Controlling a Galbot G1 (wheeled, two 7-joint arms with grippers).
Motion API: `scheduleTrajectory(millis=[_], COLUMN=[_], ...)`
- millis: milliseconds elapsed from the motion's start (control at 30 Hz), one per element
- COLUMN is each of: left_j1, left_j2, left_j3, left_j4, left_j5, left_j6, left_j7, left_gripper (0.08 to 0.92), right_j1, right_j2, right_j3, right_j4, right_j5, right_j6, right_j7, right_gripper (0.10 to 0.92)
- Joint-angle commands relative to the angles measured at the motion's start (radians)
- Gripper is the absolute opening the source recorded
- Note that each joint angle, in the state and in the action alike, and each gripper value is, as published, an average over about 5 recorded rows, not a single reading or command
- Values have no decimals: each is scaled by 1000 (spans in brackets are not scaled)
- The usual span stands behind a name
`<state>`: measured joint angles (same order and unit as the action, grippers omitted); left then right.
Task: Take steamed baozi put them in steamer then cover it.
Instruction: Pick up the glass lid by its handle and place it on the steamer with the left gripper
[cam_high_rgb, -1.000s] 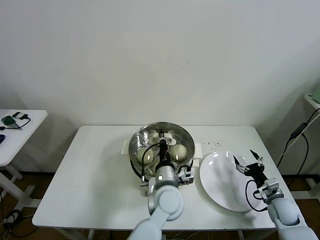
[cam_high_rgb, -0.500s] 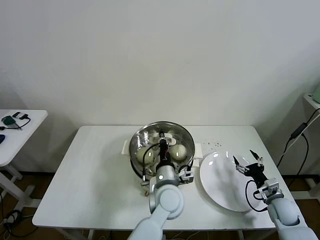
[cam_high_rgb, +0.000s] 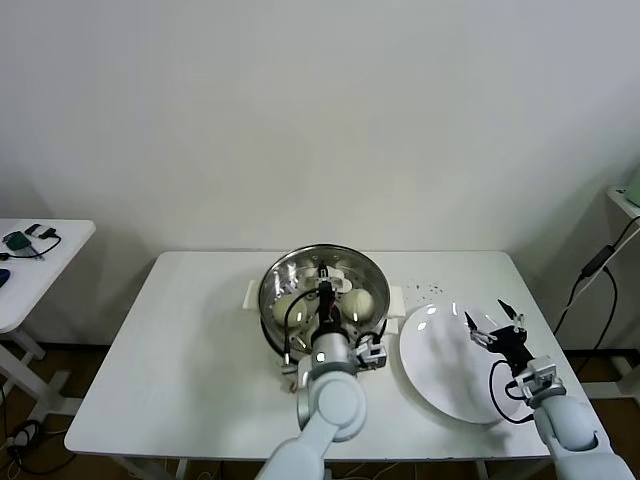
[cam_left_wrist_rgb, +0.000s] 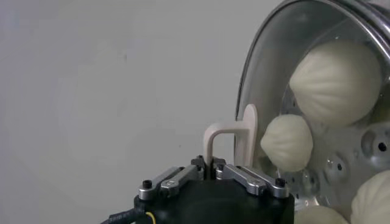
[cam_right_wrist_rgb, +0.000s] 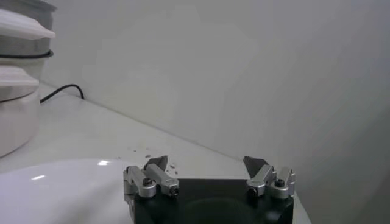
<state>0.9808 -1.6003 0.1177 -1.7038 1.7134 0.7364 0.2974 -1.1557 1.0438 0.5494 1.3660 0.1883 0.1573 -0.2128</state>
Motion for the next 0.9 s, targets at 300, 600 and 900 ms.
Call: scheduleTrajectory(millis=[300,600,900], left_j1=[5,9,28], left_j2=[11,11,82], left_j3=[-2,-11,23], left_j4=[22,2,-152], left_j5=[-6,-19,-87], left_j6=[8,-10,23], left_j7=[-46,-11,26], left_gripper=[143,143,287], right_j1=[-3,-6,-7], right_j2=[7,3,1], right_j3=[4,7,9], right_j4=[0,4,25], right_j5=[-8,-10,-22], right_j6=[4,1,-54], right_j7=[-10,-15,-6], right_gripper=[823,823,823])
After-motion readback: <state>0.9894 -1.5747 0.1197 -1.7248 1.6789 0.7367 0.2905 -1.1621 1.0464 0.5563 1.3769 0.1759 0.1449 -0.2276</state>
